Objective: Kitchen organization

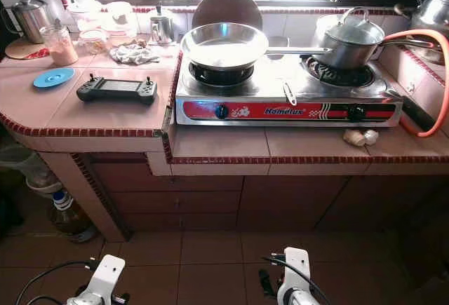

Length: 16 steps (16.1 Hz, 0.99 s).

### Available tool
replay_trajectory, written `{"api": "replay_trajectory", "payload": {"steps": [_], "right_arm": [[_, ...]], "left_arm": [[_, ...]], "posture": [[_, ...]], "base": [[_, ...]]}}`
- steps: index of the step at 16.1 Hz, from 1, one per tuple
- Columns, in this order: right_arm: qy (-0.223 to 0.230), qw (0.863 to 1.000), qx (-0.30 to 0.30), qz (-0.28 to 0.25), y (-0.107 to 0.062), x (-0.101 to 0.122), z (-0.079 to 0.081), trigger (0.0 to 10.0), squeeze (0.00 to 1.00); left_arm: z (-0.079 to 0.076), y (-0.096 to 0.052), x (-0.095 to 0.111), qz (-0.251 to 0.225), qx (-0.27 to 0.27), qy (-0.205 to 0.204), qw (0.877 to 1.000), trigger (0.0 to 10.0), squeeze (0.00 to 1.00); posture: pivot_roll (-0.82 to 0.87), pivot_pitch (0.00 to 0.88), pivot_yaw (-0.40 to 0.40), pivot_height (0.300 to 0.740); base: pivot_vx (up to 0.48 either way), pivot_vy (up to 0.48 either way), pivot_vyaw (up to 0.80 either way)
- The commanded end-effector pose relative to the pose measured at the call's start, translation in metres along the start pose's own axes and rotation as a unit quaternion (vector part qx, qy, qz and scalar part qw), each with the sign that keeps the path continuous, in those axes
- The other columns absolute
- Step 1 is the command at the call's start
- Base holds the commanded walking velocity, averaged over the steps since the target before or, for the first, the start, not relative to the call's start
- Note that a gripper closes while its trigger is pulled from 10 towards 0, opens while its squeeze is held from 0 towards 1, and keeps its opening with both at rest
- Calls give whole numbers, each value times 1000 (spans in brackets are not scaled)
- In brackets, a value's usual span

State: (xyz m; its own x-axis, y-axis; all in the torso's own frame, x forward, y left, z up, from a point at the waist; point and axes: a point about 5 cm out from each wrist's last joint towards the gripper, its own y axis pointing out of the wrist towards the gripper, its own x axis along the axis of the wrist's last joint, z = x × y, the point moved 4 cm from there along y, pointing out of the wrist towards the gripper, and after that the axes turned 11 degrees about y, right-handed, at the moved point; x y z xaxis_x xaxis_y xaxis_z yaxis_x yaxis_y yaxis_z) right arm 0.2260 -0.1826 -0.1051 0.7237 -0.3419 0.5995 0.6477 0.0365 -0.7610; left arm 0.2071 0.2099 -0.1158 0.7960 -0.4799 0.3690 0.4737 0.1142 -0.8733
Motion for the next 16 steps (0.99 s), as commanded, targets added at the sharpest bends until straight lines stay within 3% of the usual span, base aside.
{"api": "replay_trajectory", "payload": {"steps": [1,2,3,5,8,13,16], "right_arm": [[61,995,-28,-75,11,86,21,10000,0],[58,995,-32,-69,11,83,21,10000,0],[48,997,-29,-56,12,75,23,10000,0],[32,998,-34,-51,12,73,21,10000,0],[9,998,-37,-49,11,69,16,10000,0],[-4,998,-48,-30,10,61,11,10000,0],[46,997,-50,-30,10,58,8,10000,0]], "left_arm": [[13,-26,176,-211,-5,-148,966,10000,0],[10,-22,166,-199,-6,-125,972,10000,0],[12,-22,165,-197,-5,-140,970,10000,0],[12,-22,164,-196,0,-127,972,10000,0],[-3,-19,156,-184,-23,-113,976,10000,0],[-9,-17,151,-177,-28,-89,980,10000,0],[-12,-18,154,-180,-33,-60,981,10000,0]], "posture": [[182,0,-129,740],[179,0,-127,740],[171,0,-128,740],[170,0,-128,740],[175,0,-156,740],[175,0,-152,740],[177,0,-144,740]], "base": [[0,0,0],[0,0,0],[0,0,0],[0,0,0],[0,0,0],[0,0,0],[0,0,0]]}}
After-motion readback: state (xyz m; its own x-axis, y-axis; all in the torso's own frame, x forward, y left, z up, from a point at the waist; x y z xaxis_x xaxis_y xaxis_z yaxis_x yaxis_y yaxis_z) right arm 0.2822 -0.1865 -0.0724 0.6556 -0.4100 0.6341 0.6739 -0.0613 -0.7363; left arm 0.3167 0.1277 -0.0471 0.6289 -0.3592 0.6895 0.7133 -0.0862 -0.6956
